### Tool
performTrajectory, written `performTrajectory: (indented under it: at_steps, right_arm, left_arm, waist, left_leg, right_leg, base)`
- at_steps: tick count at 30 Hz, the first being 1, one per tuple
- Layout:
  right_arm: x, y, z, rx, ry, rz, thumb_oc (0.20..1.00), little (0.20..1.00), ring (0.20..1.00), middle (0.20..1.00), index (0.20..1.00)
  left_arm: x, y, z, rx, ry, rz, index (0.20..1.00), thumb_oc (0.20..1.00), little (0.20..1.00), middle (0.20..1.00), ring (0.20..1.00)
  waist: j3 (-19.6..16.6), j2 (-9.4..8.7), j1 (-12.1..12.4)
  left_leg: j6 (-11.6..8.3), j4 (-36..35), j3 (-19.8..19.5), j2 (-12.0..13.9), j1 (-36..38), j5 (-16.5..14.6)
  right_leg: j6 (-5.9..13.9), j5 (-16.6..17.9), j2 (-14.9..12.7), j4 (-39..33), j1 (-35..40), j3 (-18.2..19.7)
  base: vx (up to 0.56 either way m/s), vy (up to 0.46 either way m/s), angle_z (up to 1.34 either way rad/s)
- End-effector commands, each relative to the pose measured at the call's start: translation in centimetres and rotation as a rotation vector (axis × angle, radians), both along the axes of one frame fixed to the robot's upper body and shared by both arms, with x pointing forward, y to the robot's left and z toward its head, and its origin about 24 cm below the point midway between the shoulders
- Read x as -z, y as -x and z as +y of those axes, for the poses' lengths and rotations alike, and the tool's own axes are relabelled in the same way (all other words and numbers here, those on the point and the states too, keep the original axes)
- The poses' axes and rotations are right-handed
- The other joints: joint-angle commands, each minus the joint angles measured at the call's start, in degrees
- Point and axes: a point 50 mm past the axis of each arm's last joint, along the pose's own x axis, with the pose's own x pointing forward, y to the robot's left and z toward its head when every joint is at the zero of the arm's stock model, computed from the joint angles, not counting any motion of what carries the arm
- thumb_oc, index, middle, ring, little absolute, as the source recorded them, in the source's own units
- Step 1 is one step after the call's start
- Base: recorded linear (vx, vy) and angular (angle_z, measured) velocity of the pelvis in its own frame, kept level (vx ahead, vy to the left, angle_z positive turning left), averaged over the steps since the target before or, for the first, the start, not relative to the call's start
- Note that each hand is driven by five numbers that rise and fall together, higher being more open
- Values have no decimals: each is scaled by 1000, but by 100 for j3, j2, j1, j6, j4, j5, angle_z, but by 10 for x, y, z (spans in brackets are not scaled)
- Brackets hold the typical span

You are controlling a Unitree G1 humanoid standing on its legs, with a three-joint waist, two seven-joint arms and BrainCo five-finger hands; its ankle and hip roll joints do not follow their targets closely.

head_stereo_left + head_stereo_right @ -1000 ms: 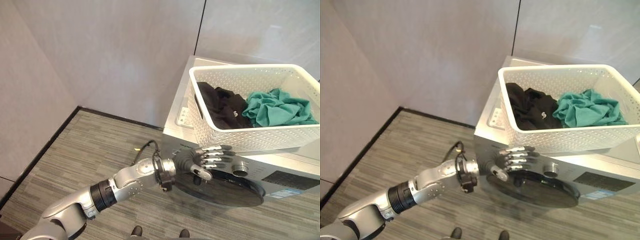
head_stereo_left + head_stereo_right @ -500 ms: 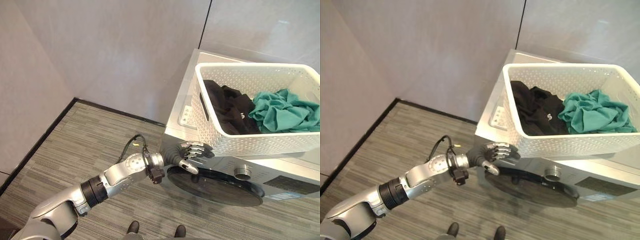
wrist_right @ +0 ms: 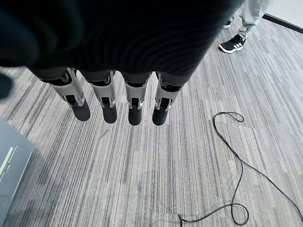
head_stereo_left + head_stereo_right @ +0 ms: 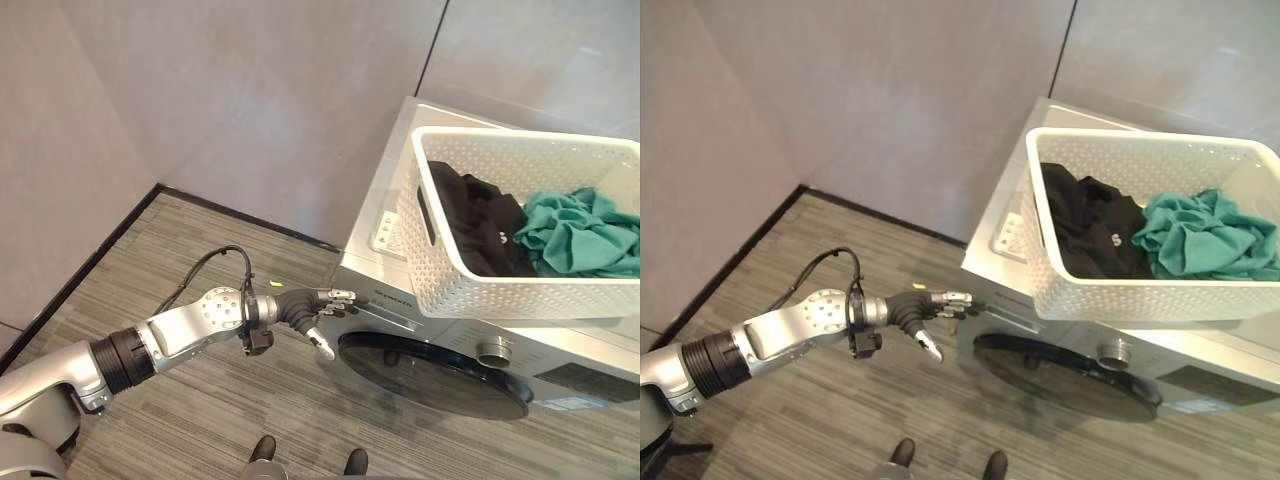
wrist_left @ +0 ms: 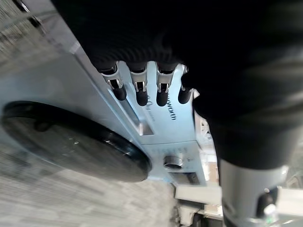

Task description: Grab the laundry basket,head to the washer,open it,put in the laundry and shut it.

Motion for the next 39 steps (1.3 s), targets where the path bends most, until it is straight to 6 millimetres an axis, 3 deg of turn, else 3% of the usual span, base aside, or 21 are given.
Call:
performTrajectory:
  at_steps: [1, 3, 7, 17, 24, 32, 39]
  right_arm:
    - [0, 20, 6, 26, -24, 46, 1000, 1000, 1000, 1000, 1000]
    - [3, 17, 13, -1, -49, 43, 1000, 1000, 1000, 1000, 1000]
    - [5, 14, 17, -15, -60, 38, 1000, 1000, 1000, 1000, 1000]
    - [2, 13, 10, -89, -36, 63, 1000, 1000, 1000, 1000, 1000]
    - [-5, 27, -5, -66, 10, 113, 1000, 1000, 1000, 1000, 1000]
    - [-11, 32, -17, -27, 55, 112, 1000, 1000, 1000, 1000, 1000]
    - [-11, 33, -19, -16, 61, 109, 1000, 1000, 1000, 1000, 1000]
  left_arm:
    - [-29, 0, -15, 112, 47, -84, 1000, 1000, 1000, 1000, 1000]
    - [-32, 6, -11, 132, 43, -64, 1000, 1000, 1000, 1000, 1000]
    - [-33, 9, -12, 131, 73, -43, 1000, 1000, 1000, 1000, 1000]
    - [-40, 27, -39, 197, 297, 71, 1000, 1000, 1000, 1000, 1000]
    - [-57, 39, -67, 289, 464, 114, 1000, 1000, 1000, 1000, 1000]
    - [-56, 39, -84, 277, 561, 153, 1000, 1000, 1000, 1000, 1000]
    - [-54, 38, -86, 265, 569, 152, 1000, 1000, 1000, 1000, 1000]
  waist:
    - [21, -250, 264]
    - [-10, -227, 411]
    - [-20, -213, 460]
    - [-47, 67, 531]
    - [-51, 416, 375]
    - [20, 646, 107]
    - [44, 674, 85]
  left_leg:
    - [162, -265, -700, -171, -243, 497]
    - [196, -238, -804, -270, -238, 478]
    - [213, -225, -838, -324, -230, 473]
    - [291, -100, -830, -500, -110, 431]
    - [337, -135, -781, -553, 31, 460]
    - [360, -132, -639, -503, 154, 425]
    - [354, -141, -608, -476, 171, 423]
  right_leg:
    - [346, -107, -168, 32, 257, -124]
    - [351, -105, -232, 32, 326, -245]
    - [353, -104, -266, 32, 361, -277]
    - [332, -84, -391, 32, 492, -200]
    - [315, -77, -411, 32, 547, -68]
    - [275, -110, -338, 32, 533, 196]
    - [269, -120, -319, 32, 524, 232]
  base:
    - [4, 31, 34]
    - [-31, 56, 19]
    - [-31, 37, 18]
    - [-40, 35, 0]
    - [-29, 3, -6]
    - [-6, -18, -5]
    - [-3, -8, -16]
